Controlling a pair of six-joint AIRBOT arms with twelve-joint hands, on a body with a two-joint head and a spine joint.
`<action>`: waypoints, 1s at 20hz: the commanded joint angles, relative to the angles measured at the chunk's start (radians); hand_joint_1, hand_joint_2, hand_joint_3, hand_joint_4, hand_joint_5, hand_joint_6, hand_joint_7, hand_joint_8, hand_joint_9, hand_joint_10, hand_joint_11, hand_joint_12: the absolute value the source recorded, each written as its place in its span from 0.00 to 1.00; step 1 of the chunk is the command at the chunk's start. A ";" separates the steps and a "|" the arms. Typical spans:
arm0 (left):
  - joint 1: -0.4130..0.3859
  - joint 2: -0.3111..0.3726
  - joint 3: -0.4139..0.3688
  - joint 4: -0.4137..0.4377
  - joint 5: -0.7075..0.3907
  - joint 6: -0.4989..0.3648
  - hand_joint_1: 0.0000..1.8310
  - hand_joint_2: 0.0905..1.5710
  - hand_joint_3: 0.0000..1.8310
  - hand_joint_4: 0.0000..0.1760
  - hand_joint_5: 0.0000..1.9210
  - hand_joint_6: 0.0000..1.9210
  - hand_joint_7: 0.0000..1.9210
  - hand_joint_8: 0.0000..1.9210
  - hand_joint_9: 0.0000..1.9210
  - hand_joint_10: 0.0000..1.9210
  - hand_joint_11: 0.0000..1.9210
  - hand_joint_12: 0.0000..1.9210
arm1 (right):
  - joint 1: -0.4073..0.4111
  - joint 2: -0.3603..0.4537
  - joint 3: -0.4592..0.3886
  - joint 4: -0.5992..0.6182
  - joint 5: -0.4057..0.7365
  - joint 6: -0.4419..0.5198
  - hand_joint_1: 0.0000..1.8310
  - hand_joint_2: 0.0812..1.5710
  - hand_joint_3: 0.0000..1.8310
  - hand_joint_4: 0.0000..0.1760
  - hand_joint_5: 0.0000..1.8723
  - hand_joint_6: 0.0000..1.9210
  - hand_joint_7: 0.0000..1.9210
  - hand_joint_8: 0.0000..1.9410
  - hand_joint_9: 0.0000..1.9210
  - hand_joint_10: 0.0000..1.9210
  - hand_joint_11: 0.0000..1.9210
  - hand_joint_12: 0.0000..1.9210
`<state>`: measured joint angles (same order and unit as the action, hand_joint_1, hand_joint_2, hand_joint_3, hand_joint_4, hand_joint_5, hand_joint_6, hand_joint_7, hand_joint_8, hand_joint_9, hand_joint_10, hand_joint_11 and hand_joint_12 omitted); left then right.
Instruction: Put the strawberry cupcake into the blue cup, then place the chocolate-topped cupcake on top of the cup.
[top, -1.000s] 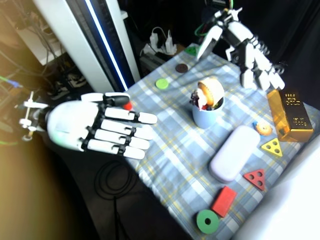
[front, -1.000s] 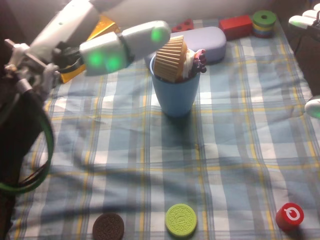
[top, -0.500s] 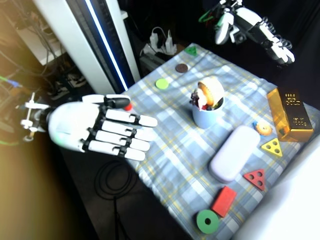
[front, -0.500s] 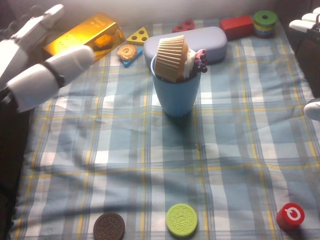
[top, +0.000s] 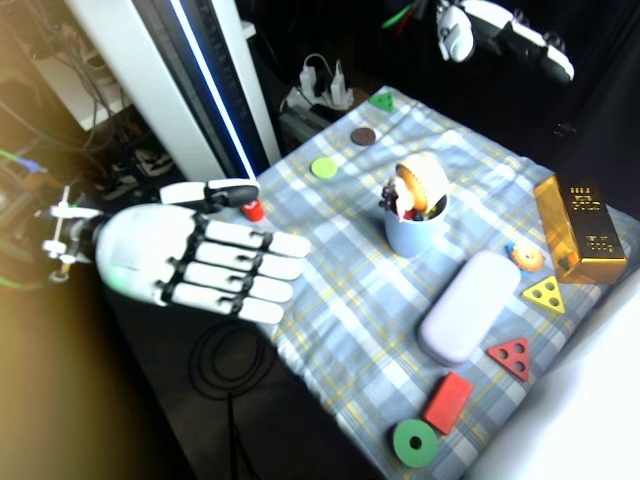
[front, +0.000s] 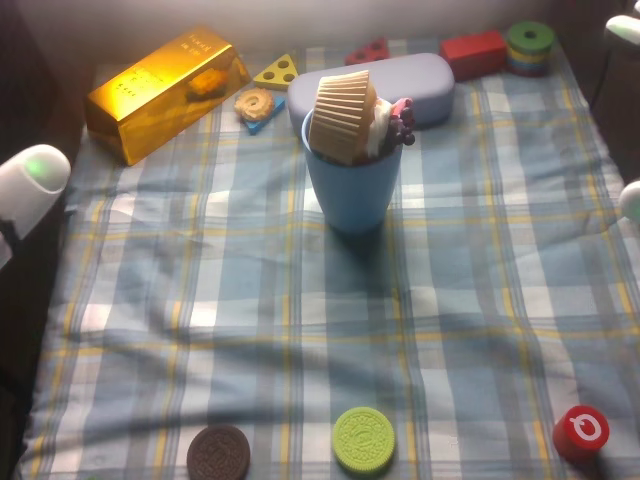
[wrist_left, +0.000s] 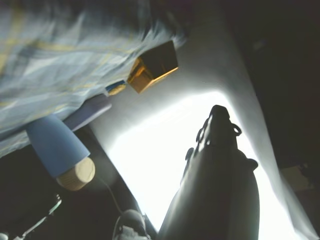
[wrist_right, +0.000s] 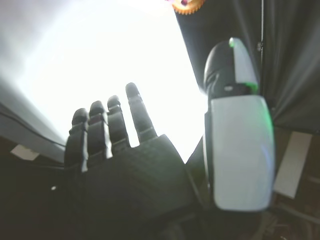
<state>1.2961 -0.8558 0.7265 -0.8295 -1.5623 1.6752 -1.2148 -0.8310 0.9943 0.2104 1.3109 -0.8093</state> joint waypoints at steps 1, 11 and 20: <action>0.000 0.007 0.001 0.027 -0.171 -0.008 0.00 0.57 0.00 0.46 0.03 0.00 0.01 0.00 0.00 0.00 0.00 0.00 | -0.002 -0.002 -0.003 0.017 0.158 0.006 0.00 0.61 0.00 0.23 0.01 0.00 0.00 0.00 0.00 0.00 0.00 0.00; 0.004 -0.010 0.008 0.019 -0.171 -0.008 0.00 0.53 0.00 0.33 0.05 0.01 0.04 0.01 0.00 0.00 0.00 0.00 | -0.024 -0.021 -0.010 0.047 0.194 -0.017 0.00 0.56 0.00 0.15 0.00 0.00 0.00 0.00 0.00 0.00 0.00 0.00; 0.003 -0.015 0.006 0.020 -0.171 -0.008 0.00 0.52 0.00 0.34 0.06 0.00 0.05 0.00 0.01 0.00 0.00 0.00 | -0.027 -0.028 -0.005 0.052 0.201 -0.017 0.00 0.55 0.00 0.10 0.00 0.00 0.00 0.00 0.00 0.00 0.00 0.00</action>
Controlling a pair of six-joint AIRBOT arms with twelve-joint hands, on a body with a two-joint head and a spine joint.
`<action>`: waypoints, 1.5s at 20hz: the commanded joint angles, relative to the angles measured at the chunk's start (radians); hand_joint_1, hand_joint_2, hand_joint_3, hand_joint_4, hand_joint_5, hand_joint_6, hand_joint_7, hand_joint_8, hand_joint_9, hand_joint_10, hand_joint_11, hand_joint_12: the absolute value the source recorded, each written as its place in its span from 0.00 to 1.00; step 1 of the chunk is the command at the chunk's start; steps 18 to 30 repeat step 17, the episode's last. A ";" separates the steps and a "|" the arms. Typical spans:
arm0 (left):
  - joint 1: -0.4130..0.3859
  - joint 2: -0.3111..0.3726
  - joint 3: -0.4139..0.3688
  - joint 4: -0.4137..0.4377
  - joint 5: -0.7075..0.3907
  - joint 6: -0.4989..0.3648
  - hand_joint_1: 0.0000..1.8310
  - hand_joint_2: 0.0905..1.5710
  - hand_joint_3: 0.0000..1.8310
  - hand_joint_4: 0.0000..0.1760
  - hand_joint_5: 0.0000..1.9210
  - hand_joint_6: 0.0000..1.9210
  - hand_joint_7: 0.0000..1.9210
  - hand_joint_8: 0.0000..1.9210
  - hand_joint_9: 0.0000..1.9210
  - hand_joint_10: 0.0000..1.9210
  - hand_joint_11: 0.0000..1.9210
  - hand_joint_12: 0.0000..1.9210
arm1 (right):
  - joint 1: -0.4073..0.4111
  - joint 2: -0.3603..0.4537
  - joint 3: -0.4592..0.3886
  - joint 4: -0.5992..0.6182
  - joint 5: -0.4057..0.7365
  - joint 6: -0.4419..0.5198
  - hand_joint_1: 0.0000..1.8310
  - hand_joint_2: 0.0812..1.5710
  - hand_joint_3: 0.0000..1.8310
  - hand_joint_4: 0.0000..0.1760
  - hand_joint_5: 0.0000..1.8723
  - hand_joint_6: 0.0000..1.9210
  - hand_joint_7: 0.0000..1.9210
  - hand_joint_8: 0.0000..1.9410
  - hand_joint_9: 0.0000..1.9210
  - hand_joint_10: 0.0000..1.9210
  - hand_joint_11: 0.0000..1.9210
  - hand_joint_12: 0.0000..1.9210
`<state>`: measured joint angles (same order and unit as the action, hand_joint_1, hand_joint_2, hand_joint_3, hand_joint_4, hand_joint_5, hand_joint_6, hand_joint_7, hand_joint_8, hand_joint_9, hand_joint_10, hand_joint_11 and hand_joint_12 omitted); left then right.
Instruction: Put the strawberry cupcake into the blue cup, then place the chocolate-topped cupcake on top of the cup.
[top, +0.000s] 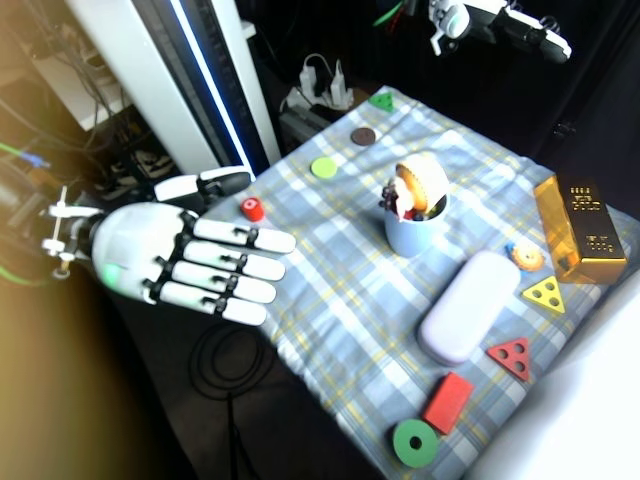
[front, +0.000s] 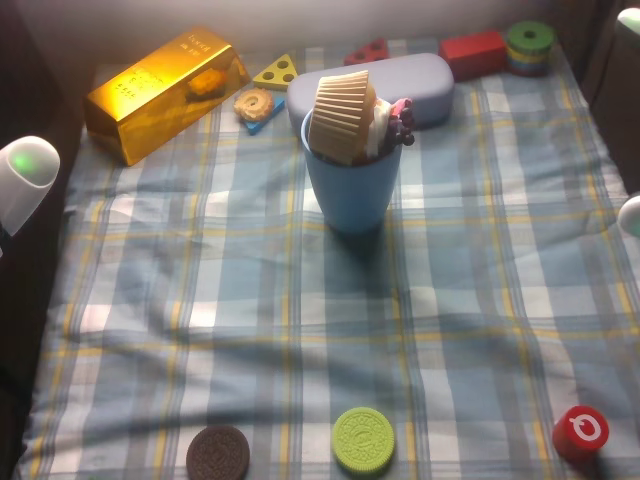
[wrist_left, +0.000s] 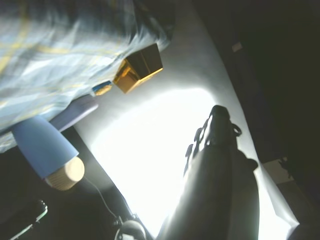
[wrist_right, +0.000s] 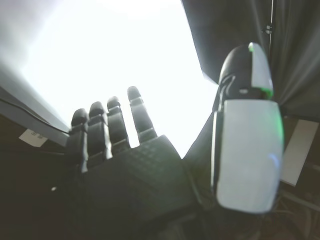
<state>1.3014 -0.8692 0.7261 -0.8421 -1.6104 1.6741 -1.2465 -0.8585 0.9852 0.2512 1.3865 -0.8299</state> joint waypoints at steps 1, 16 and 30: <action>-0.002 -0.002 0.007 0.034 -0.123 -0.007 0.00 0.52 0.00 0.33 0.06 0.00 0.05 0.00 0.01 0.00 0.00 0.00 | 0.005 0.000 0.004 0.011 0.126 0.004 0.00 0.56 0.00 0.00 0.00 0.00 0.00 0.00 0.00 0.00 0.00 0.00; -0.003 -0.006 0.008 0.044 -0.121 -0.007 0.00 0.52 0.00 0.38 0.05 0.00 0.05 0.00 0.00 0.00 0.00 0.00 | -0.001 -0.002 0.004 0.011 0.125 0.009 0.00 0.55 0.00 0.14 0.00 0.00 0.00 0.00 0.00 0.00 0.00 0.00; -0.003 -0.007 0.008 0.044 -0.122 -0.007 0.00 0.53 0.00 0.31 0.06 0.00 0.05 0.00 0.01 0.00 0.00 0.00 | -0.001 -0.002 0.004 0.011 0.125 0.009 0.00 0.54 0.00 0.32 0.00 0.00 0.00 0.00 0.00 0.00 0.00 0.00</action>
